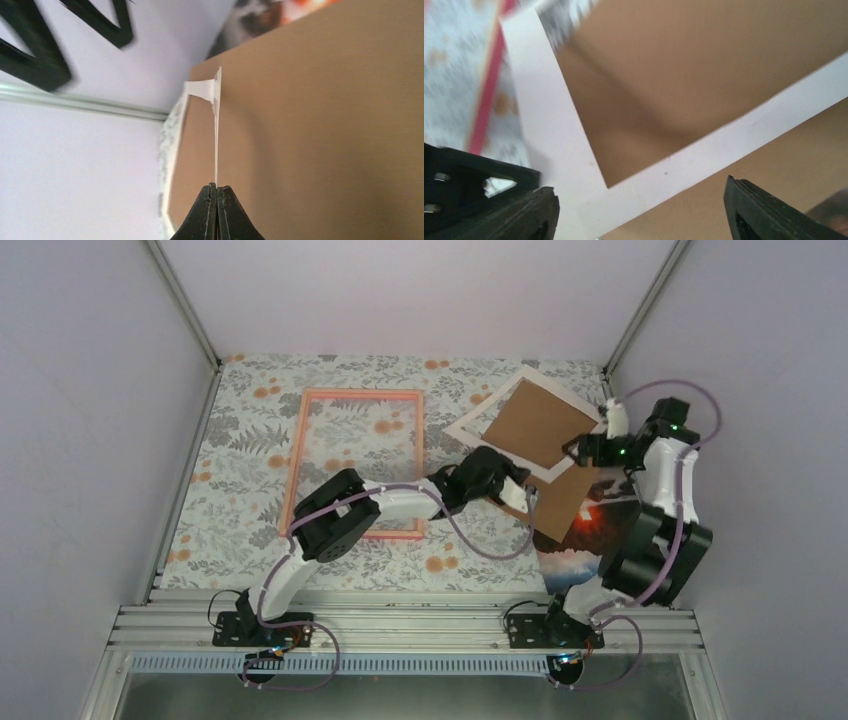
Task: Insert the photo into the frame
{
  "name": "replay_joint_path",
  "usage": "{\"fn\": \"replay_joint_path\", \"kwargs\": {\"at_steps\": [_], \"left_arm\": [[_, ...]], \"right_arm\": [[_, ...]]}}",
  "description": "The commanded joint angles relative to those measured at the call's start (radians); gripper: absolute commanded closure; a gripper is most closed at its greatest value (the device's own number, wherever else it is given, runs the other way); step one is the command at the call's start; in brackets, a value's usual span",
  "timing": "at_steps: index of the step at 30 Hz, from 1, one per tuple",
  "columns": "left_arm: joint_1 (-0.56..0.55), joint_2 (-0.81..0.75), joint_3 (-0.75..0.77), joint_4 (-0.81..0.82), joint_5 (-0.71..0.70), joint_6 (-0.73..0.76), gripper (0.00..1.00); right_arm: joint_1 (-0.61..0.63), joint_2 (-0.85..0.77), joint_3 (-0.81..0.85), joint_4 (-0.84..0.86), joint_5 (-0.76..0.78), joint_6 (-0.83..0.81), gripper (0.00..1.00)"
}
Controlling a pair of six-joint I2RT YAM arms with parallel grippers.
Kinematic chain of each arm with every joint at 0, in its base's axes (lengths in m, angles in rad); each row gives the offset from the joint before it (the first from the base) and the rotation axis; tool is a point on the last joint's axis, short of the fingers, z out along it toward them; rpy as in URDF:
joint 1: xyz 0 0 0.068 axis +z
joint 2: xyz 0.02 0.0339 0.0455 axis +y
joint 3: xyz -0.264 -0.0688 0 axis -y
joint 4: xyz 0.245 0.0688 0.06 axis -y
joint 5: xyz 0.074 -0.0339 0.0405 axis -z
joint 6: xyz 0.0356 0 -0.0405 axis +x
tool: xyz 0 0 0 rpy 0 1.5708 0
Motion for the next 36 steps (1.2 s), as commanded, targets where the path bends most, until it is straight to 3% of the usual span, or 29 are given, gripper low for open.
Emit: {"fn": "replay_joint_path", "kwargs": {"at_steps": [1, 4, 12, 17, 24, 27, 31, 36], "left_arm": [[0.062, -0.076, 0.139, -0.116, -0.009, -0.069, 0.98], [0.115, -0.085, 0.231, -0.191, -0.038, -0.063, 0.98], [0.310, -0.124, 0.475, -0.426, -0.103, -0.010, 0.98], [0.445, -0.211, 0.474, -0.499, -0.133, 0.107, 0.98], [0.639, -0.387, 0.377, -0.595, -0.151, 0.238, 0.98], [0.675, -0.489, 0.259, -0.653, -0.174, 0.300, 0.98], [0.644, -0.644, -0.011, -0.666, -0.271, 0.335, 0.98], [0.532, -0.745, -0.213, -0.782, -0.536, 0.234, 0.98]], "right_arm": [[-0.015, -0.171, 0.088, 0.027, -0.133, 0.070, 0.11], [-0.016, -0.224, 0.085, 0.070, -0.158, 0.130, 0.03], [-0.016, -0.249, 0.022, 0.114, -0.242, 0.190, 0.00], [-0.016, -0.247, -0.005, 0.140, -0.268, 0.199, 0.00], [-0.015, -0.228, -0.024, 0.172, -0.297, 0.219, 0.00], [-0.015, -0.219, -0.028, 0.189, -0.312, 0.232, 0.00], [-0.014, -0.197, -0.021, 0.197, -0.329, 0.242, 0.00], [-0.010, -0.186, -0.020, 0.191, -0.342, 0.232, 0.00]]}}
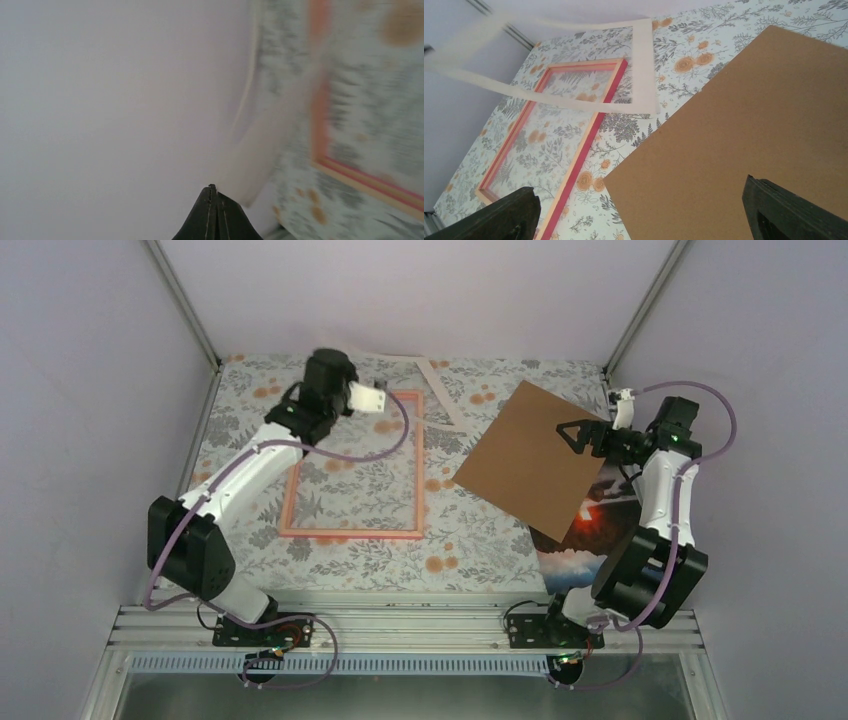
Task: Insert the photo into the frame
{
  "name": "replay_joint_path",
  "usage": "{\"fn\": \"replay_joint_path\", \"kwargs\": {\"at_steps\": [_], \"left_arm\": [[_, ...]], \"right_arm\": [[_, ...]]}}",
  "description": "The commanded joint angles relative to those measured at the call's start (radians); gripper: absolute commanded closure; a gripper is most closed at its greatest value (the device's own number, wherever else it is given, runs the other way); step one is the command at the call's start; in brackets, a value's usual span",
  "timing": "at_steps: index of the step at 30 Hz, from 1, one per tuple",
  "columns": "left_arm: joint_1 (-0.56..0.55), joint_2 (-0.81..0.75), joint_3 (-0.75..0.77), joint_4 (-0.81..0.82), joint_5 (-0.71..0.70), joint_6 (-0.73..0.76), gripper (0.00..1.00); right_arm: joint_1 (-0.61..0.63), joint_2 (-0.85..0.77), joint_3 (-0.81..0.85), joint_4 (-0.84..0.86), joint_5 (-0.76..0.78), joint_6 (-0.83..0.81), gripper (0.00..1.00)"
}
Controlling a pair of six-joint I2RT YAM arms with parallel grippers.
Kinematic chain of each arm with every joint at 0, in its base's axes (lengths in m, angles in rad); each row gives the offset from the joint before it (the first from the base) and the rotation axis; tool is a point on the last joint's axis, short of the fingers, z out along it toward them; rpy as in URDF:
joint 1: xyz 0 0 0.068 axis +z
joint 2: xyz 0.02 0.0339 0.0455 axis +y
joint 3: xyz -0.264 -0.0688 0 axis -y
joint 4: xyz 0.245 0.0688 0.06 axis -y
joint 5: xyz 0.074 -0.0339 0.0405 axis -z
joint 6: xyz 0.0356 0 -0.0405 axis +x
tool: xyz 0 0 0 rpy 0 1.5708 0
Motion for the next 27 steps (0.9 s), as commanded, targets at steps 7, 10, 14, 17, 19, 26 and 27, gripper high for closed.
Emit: {"fn": "replay_joint_path", "kwargs": {"at_steps": [7, 10, 14, 17, 19, 26, 27], "left_arm": [[-0.153, 0.075, 0.056, -0.524, -0.265, -0.487, 0.98], [-0.155, 0.138, 0.209, -0.647, -0.148, -0.607, 0.98], [-0.169, 0.162, 0.256, -0.673, -0.037, -0.605, 0.98], [-0.172, 0.167, 0.263, -0.666, 0.008, -0.586, 0.98], [-0.172, 0.169, 0.265, -0.660, 0.029, -0.578, 0.98], [-0.097, 0.013, 0.011, -0.411, 0.223, -0.620, 0.74], [-0.096, -0.012, -0.029, -0.363, 0.244, -0.644, 0.69]], "right_arm": [[0.099, -0.009, -0.066, 0.055, -0.090, -0.003, 0.00], [0.237, -0.040, -0.122, 0.149, -0.076, -0.020, 0.02], [0.440, -0.060, -0.130, 0.288, -0.019, -0.135, 0.06], [0.578, -0.028, -0.091, 0.394, 0.054, -0.262, 0.07], [0.651, 0.027, -0.037, 0.398, 0.107, -0.325, 0.09], [0.720, 0.166, 0.014, 0.369, 0.221, -0.265, 0.15], [0.719, 0.176, 0.006, 0.374, 0.233, -0.214, 0.15]]}}
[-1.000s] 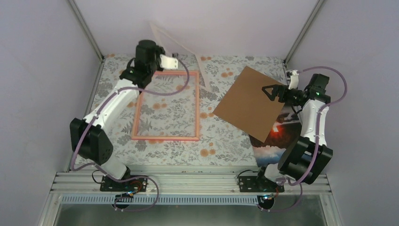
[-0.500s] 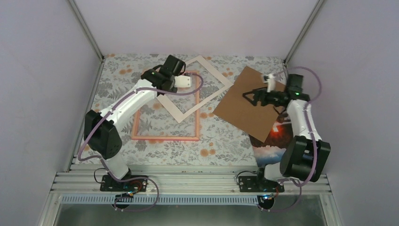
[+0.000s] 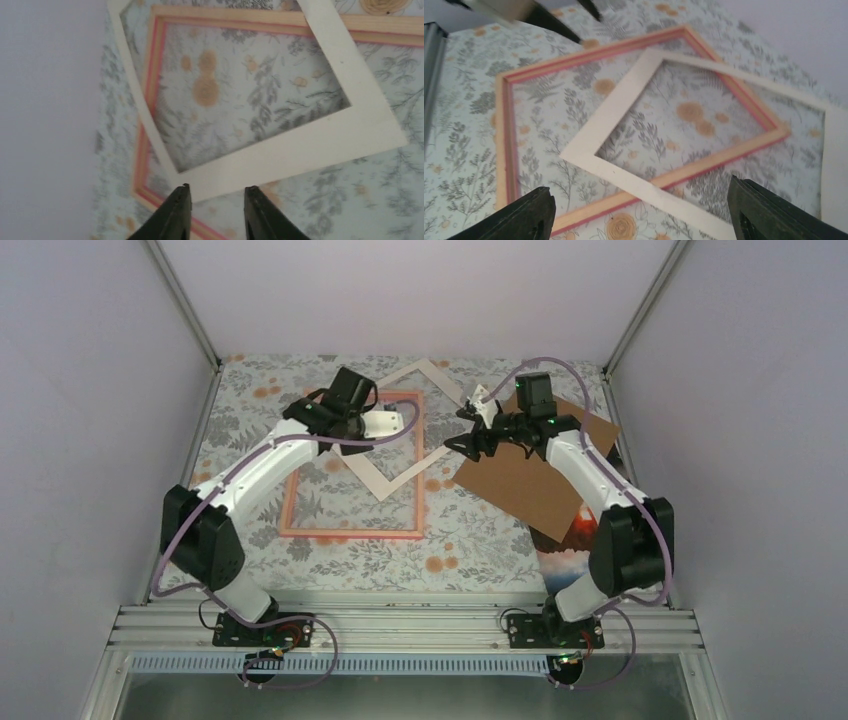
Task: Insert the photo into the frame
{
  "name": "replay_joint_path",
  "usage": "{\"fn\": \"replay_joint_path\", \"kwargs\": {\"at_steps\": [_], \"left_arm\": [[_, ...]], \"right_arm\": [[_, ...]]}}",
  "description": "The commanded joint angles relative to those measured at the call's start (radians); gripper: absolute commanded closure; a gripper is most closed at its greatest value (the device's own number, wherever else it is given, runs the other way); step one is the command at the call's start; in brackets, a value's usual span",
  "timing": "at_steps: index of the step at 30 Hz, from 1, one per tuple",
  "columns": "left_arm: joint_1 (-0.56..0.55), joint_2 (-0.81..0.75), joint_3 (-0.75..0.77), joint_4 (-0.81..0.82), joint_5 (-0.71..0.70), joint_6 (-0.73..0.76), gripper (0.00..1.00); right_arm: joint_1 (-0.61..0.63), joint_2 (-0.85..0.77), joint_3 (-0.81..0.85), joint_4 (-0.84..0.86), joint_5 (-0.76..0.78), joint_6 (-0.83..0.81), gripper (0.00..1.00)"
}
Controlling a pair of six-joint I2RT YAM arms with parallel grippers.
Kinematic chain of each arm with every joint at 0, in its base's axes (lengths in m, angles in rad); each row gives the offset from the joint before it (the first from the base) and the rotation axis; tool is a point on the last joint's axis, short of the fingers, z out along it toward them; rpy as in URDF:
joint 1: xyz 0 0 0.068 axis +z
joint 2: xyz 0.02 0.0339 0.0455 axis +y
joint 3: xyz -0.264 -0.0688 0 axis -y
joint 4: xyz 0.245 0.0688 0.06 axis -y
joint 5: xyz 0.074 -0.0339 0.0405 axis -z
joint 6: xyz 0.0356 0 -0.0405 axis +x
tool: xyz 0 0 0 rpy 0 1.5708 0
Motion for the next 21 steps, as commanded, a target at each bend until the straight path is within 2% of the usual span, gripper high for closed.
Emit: {"fn": "replay_joint_path", "kwargs": {"at_steps": [1, 3, 5, 6, 9, 10, 14, 17, 21], "left_arm": [[0.026, -0.122, -0.170, 0.223, 0.152, -0.104, 0.66], [0.026, -0.126, -0.208, 0.273, 0.184, -0.188, 0.55], [0.037, -0.086, -0.180, 0.264, 0.221, -0.294, 0.47], [0.051, -0.065, -0.152, 0.253, 0.255, -0.337, 0.37], [0.097, -0.019, -0.094, 0.273, 0.325, -0.430, 0.06], [0.110, -0.012, -0.078, 0.289, 0.333, -0.454, 0.01], [0.156, 0.007, -0.029, 0.358, 0.294, -0.555, 0.00], [0.191, 0.018, -0.013, 0.397, 0.262, -0.615, 0.00], [0.222, 0.037, 0.014, 0.392, 0.254, -0.642, 0.00]], "right_arm": [[-0.003, 0.055, -0.016, 0.034, 0.100, 0.123, 0.15], [-0.010, 0.060, -0.035, 0.053, 0.106, 0.231, 0.13], [-0.033, 0.064, -0.045, 0.060, 0.104, 0.335, 0.06], [-0.052, 0.063, -0.056, 0.071, 0.095, 0.397, 0.01], [-0.140, 0.074, -0.099, 0.123, -0.003, 0.613, 0.00], [-0.162, 0.086, -0.108, 0.138, -0.031, 0.681, 0.00], [-0.188, 0.101, -0.150, 0.222, -0.039, 0.906, 0.00], [-0.188, 0.088, -0.246, 0.410, -0.138, 1.112, 0.00], [-0.179, 0.134, -0.358, 0.644, -0.112, 1.437, 0.00]]}}
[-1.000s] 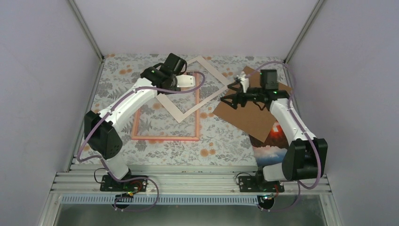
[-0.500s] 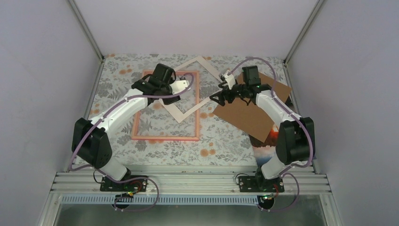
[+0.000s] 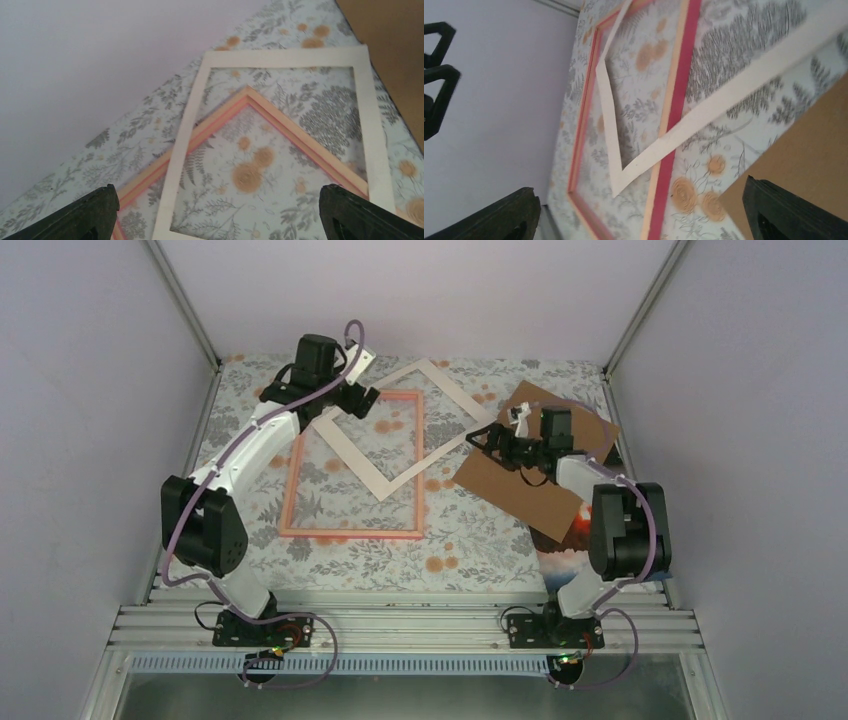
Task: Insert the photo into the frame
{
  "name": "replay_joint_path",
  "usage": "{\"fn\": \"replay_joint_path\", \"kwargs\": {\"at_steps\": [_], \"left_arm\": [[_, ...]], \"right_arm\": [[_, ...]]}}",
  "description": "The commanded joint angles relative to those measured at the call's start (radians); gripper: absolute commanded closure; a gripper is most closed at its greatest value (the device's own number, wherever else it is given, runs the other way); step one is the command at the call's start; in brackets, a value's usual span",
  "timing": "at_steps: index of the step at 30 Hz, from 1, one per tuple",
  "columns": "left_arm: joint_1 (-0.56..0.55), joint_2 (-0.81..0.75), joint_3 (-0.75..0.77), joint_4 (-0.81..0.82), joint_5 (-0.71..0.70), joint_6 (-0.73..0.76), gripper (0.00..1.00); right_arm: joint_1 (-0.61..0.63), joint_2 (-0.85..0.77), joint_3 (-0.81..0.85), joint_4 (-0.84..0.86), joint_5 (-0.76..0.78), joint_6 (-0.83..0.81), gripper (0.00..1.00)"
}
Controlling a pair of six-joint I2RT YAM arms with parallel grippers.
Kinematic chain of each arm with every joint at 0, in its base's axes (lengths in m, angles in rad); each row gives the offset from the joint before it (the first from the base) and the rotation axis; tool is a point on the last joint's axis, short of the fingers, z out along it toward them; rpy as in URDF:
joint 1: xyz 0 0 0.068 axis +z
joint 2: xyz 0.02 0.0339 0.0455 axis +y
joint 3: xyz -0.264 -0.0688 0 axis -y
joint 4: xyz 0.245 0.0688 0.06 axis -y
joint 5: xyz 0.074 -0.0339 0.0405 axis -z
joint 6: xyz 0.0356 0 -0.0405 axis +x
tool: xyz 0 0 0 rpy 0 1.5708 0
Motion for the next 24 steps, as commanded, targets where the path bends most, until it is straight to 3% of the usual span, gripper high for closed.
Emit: {"fn": "replay_joint_path", "kwargs": {"at_steps": [1, 7, 13, 24], "left_arm": [[0.029, 0.024, 0.040, 0.045, -0.007, -0.096, 0.00], [0.048, 0.038, 0.037, 0.072, -0.032, -0.170, 0.00], [0.077, 0.034, 0.037, 0.078, -0.009, -0.228, 0.00], [0.159, 0.021, 0.028, 0.079, 0.069, -0.302, 0.00]], "right_arm": [[0.022, 0.069, -0.079, 0.292, -0.028, 0.447, 0.00], [0.092, 0.197, -0.038, 0.340, 0.061, 0.632, 0.00], [0.130, 0.328, 0.036, 0.417, 0.080, 0.728, 0.09], [0.147, 0.507, 0.171, 0.452, 0.148, 0.799, 0.33]]}}
